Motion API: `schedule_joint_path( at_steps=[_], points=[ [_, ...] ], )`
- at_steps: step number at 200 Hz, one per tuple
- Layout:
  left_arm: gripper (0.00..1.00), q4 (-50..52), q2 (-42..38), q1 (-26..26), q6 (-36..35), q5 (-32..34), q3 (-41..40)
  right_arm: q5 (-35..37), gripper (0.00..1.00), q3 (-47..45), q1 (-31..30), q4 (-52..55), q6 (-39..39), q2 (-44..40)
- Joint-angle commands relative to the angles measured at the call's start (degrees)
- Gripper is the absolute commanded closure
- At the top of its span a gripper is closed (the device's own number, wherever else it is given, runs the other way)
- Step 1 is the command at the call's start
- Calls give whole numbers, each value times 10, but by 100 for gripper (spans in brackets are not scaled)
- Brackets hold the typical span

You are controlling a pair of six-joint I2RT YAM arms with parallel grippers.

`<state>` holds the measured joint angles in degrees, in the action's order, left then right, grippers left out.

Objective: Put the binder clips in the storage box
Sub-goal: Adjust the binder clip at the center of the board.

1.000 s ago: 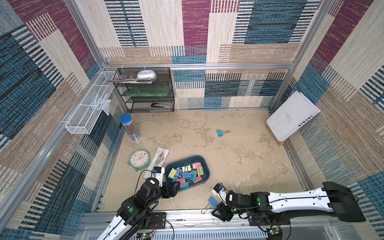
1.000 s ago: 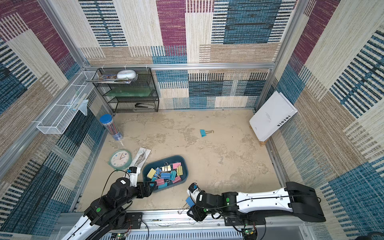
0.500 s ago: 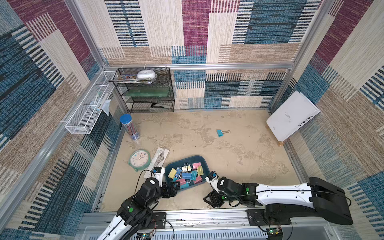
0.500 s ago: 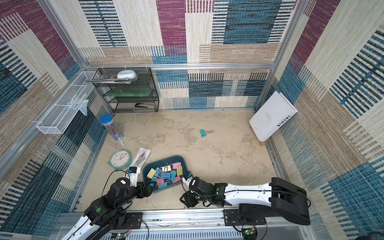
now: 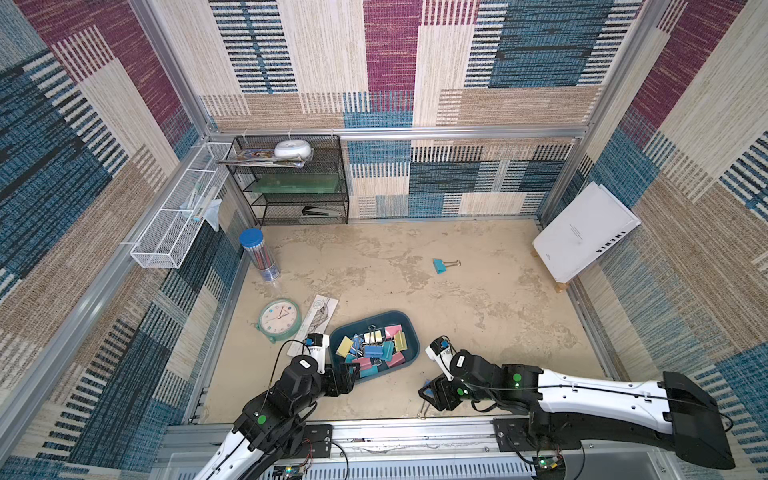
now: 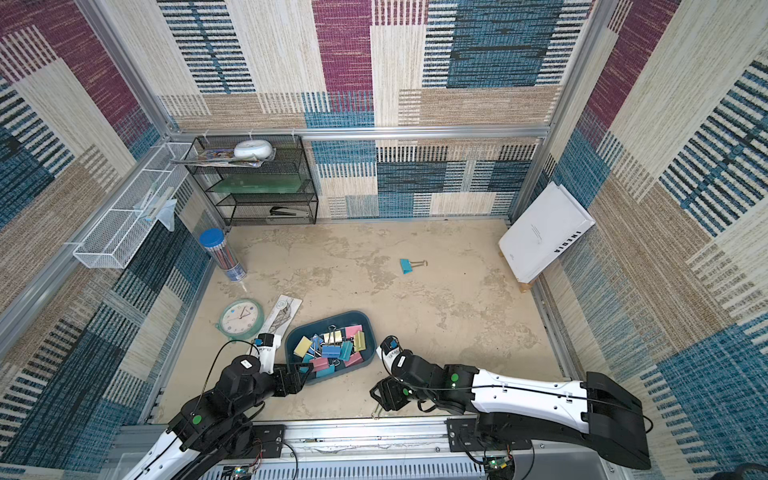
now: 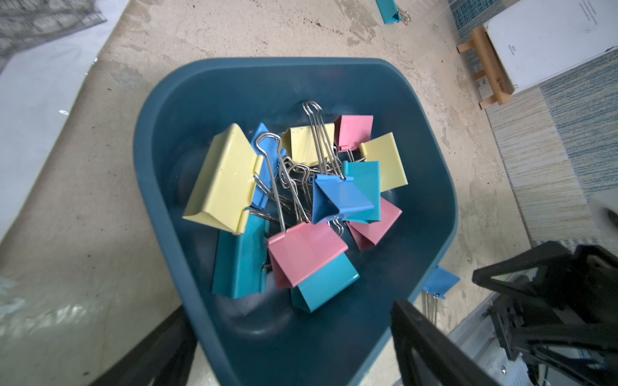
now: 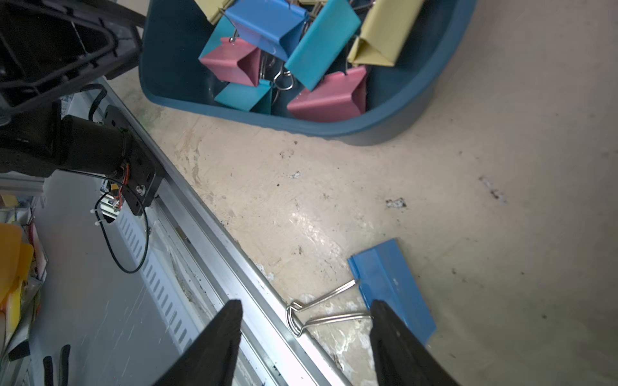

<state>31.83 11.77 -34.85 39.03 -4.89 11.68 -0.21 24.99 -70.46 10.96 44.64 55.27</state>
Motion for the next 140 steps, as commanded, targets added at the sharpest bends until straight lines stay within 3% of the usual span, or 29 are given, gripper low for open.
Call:
schedule_joint_path(
  at_steps=[1, 41, 140],
  points=[
    [8, 2, -1, 0, 0, -2, -1, -5, 36, -9, -1, 53, 91, -22],
    [8, 0, 0, 0, 0, -3, -2, -30, 36, -19, -1, 58, 132, 6],
    [8, 5, -7, 0, 1, -3, -1, -16, 29, 107, 7, 61, 77, 228]
  ],
)
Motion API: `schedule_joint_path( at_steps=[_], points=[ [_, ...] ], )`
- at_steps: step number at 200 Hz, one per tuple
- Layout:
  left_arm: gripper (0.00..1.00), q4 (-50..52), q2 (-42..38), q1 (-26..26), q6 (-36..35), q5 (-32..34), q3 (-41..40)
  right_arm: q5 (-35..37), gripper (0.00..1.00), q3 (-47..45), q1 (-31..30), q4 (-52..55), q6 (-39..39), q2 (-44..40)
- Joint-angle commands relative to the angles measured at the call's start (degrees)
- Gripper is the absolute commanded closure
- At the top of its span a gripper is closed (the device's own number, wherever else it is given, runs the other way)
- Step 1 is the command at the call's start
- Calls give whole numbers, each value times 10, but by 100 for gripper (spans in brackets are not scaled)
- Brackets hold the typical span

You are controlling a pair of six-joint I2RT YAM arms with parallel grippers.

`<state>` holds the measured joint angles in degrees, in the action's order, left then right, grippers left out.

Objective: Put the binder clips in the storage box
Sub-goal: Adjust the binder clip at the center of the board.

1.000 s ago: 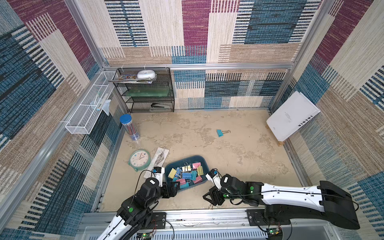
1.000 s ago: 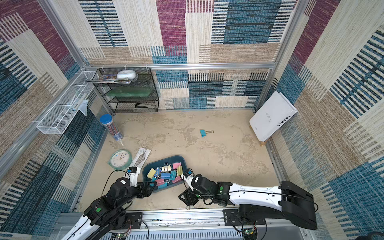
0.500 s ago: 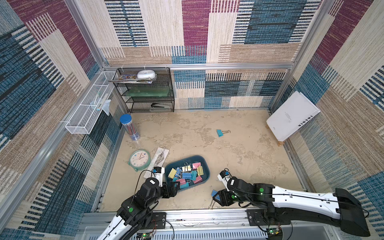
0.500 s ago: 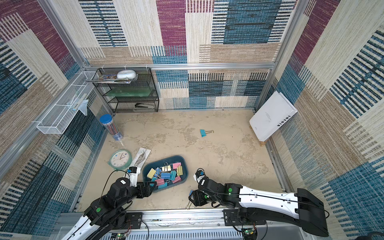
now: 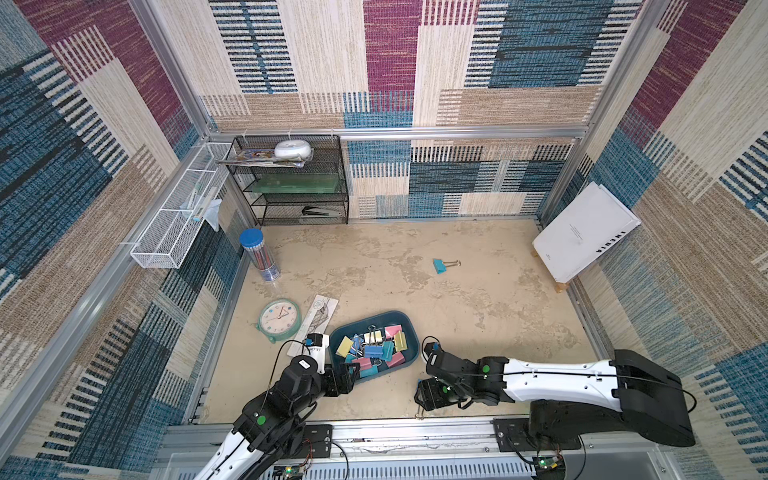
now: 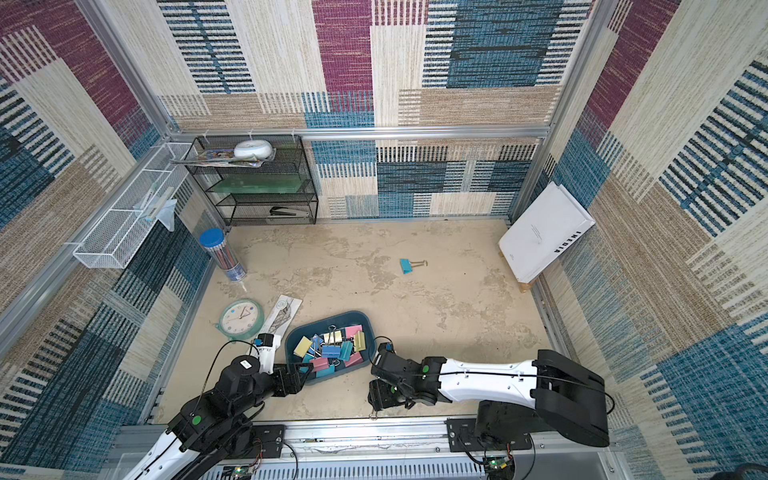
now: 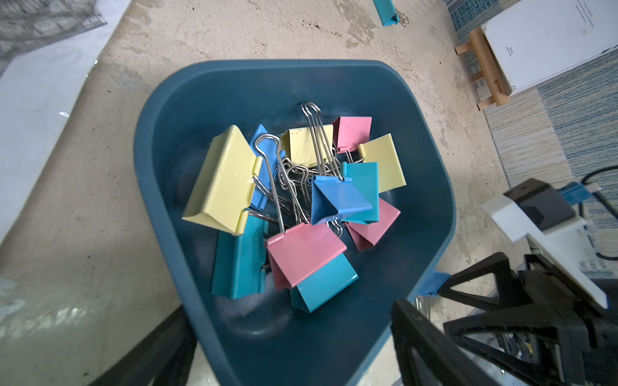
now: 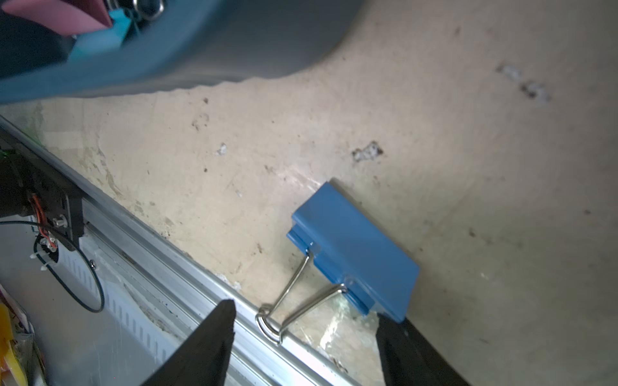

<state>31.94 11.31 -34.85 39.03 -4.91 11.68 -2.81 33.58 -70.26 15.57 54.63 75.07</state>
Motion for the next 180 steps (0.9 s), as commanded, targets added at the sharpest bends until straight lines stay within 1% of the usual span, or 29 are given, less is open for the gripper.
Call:
schedule_joint_path(
  at_steps=[1, 22, 41, 64, 102, 135, 167, 180],
  points=[
    [8, 4, -2, 0, 1, -3, -1, 10, 29, 22, 6, 16, -23, 30],
    [8, 5, -5, 1, 1, -4, -2, 18, 28, 46, 17, 37, -36, 63],
    [8, 6, -7, 0, 2, -5, -1, 7, 28, 71, 16, 50, -56, 83],
    [8, 7, -9, 1, 1, -4, -2, 25, 25, 89, 12, 66, -54, 98],
    [8, 7, -12, 0, 2, -5, -3, 46, 25, 112, -3, 94, -46, 127],
    [8, 8, -12, 0, 1, -5, -2, 85, 28, 147, -24, 132, -31, 160],
    [8, 7, -13, 0, 1, -6, -2, 109, 36, 175, -40, 158, -17, 205],
    [8, 7, -12, 1, 1, -6, -3, 115, 38, 182, -46, 163, -13, 220]
  ],
)
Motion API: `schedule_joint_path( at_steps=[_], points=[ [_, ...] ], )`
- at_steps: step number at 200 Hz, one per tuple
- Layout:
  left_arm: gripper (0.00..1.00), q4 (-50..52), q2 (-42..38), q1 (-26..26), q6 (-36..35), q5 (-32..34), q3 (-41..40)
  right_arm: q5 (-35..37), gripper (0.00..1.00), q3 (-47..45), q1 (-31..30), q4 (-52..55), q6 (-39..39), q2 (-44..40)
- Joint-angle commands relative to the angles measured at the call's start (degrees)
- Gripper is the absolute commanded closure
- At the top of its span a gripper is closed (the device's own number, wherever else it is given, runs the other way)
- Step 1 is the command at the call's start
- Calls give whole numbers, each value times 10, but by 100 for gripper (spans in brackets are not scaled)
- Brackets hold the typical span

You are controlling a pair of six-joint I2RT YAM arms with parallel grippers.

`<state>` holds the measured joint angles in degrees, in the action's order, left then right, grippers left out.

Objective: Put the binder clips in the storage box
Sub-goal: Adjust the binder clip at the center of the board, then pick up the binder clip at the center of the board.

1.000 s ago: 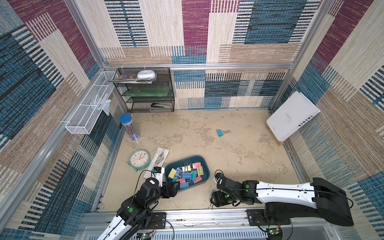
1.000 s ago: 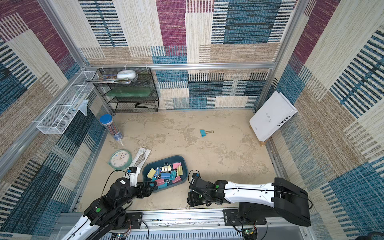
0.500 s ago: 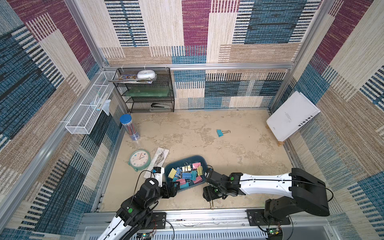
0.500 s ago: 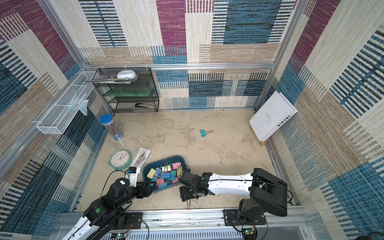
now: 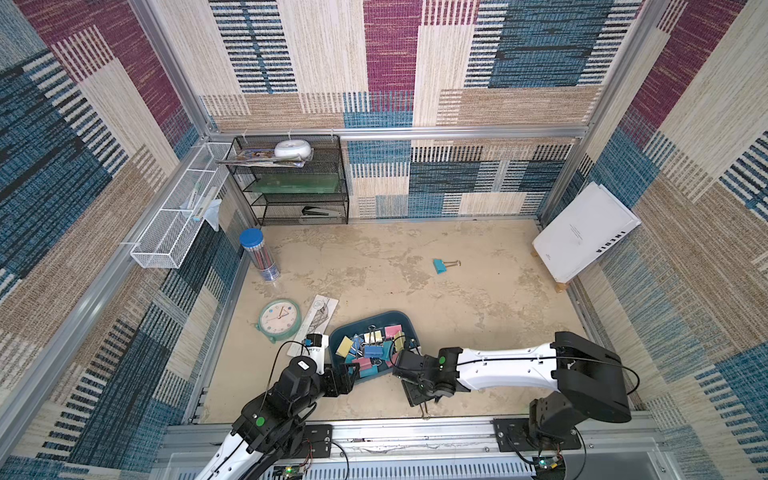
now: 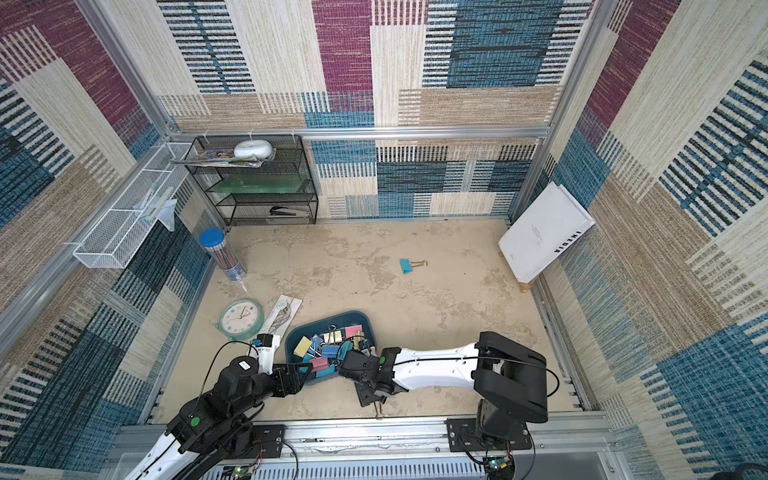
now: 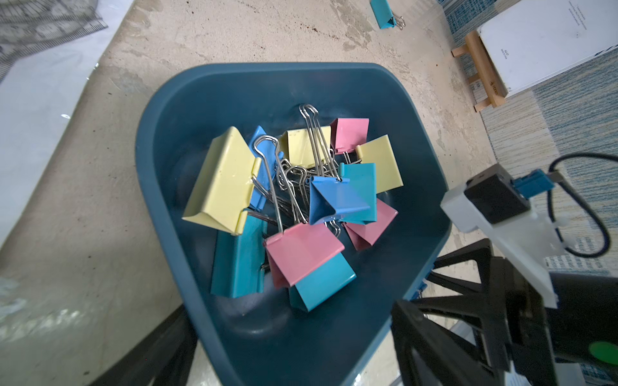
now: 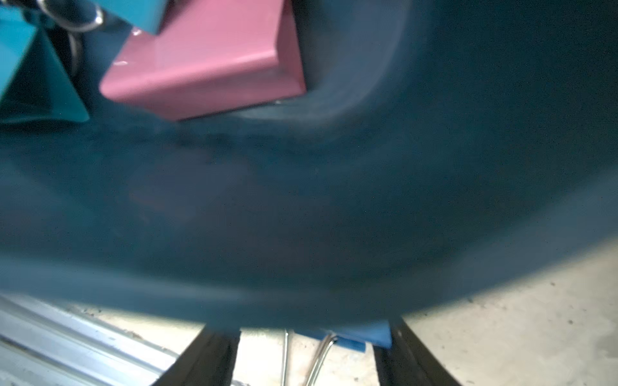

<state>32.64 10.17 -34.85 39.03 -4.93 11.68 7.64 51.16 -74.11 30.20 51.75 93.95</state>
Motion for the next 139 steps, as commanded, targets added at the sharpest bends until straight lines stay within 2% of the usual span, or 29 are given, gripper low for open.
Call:
schedule_joint_path(
  at_steps=[1, 36, 69, 139],
  points=[
    [8, 0, -1, 1, 1, -6, -3, 10, 38, 6, -8, 17, 16, 33],
    [8, 0, -1, 0, 1, -5, -3, 23, 46, 9, -13, 19, 23, 46],
    [8, 0, -1, 1, 1, -5, -3, 70, 56, 16, -13, 55, 28, 23],
    [8, 0, -1, 1, 1, -4, -3, 123, 55, 58, -2, 127, -21, -65]
  ],
)
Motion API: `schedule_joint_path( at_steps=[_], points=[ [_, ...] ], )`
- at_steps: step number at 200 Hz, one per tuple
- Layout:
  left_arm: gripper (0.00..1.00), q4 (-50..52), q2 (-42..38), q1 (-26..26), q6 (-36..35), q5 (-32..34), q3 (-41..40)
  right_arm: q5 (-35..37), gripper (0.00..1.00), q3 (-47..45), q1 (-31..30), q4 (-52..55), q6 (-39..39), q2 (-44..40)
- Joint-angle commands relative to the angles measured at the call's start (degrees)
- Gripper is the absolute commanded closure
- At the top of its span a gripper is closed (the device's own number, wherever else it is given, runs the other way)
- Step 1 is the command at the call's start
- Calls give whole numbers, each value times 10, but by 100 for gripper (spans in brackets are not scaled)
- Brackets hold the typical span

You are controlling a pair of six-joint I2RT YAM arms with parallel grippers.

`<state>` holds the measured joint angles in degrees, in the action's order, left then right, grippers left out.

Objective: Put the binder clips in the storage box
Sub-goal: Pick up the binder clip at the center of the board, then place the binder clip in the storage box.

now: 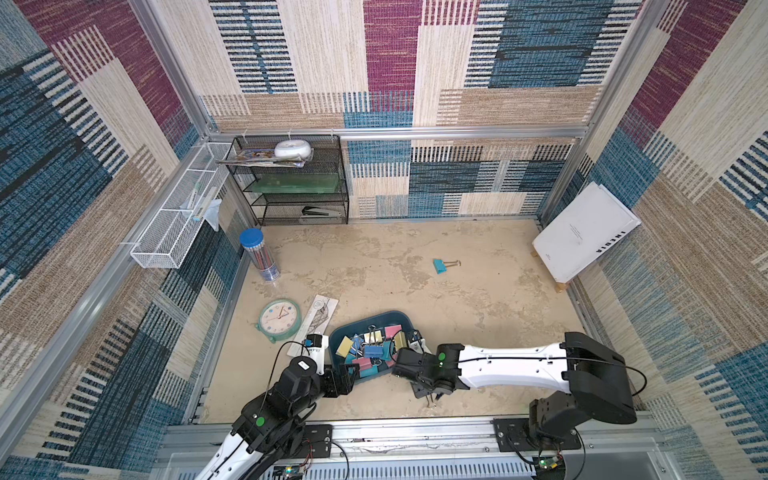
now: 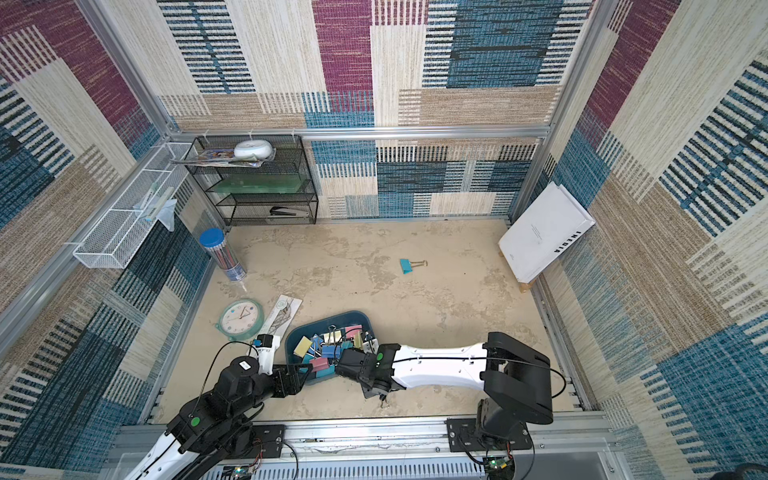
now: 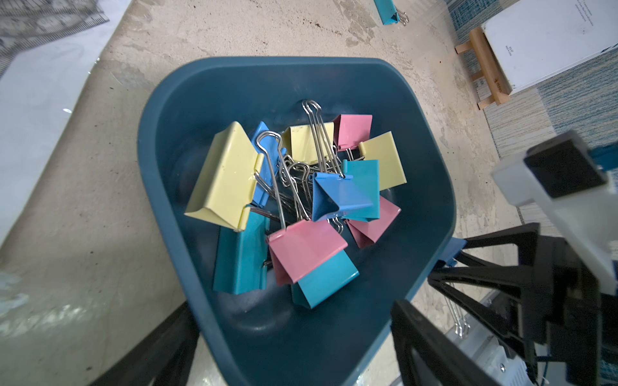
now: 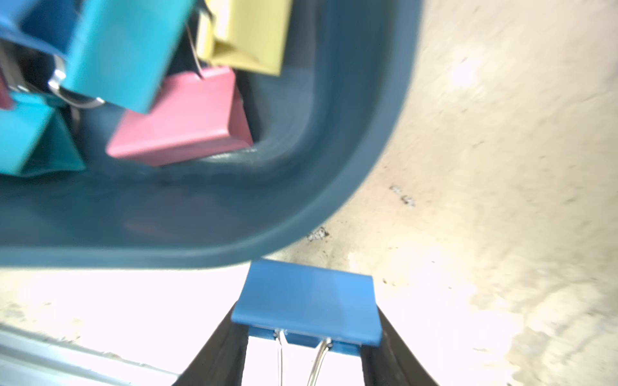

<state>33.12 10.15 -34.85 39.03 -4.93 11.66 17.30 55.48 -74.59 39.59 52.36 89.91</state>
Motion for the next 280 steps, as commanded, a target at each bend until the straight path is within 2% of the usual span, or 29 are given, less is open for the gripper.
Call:
schedule_joint_path(
  at_steps=[1, 36, 56, 89, 142, 165, 183, 217, 240, 264, 280],
  points=[
    [8, -5, -1, 0, 1, -4, -3, 26, 55, 16, 3, 34, -29, -25],
    [8, -5, -1, 0, 1, -4, -3, 30, 53, 88, 25, 18, -109, -15],
    [8, -4, -2, 0, 1, -3, -2, 34, 52, 141, 44, -2, -156, 13],
    [8, -4, -1, 1, 1, -4, -3, -4, 52, 196, 78, -53, -229, 81],
    [7, -6, 1, 0, 1, -3, -2, -43, 50, 221, 117, -127, -289, 144],
    [7, -6, 1, 1, 2, -2, -2, -47, 43, 218, 126, -128, -308, 162],
    [7, -6, 0, 0, 1, -2, -3, -49, 32, 202, 133, -137, -318, 163],
    [7, -7, 3, 0, 2, -1, -3, -44, 20, 182, 156, -150, -334, 118],
    [7, -9, 8, 0, 2, -1, -2, -75, 16, 157, 226, -171, -342, 49],
    [7, -10, 12, 0, 2, -2, -2, -138, 15, 149, 365, -173, -314, 37],
    [7, -9, 13, 0, 1, -1, -2, -138, 24, 160, 437, -165, -302, 64]
  ],
)
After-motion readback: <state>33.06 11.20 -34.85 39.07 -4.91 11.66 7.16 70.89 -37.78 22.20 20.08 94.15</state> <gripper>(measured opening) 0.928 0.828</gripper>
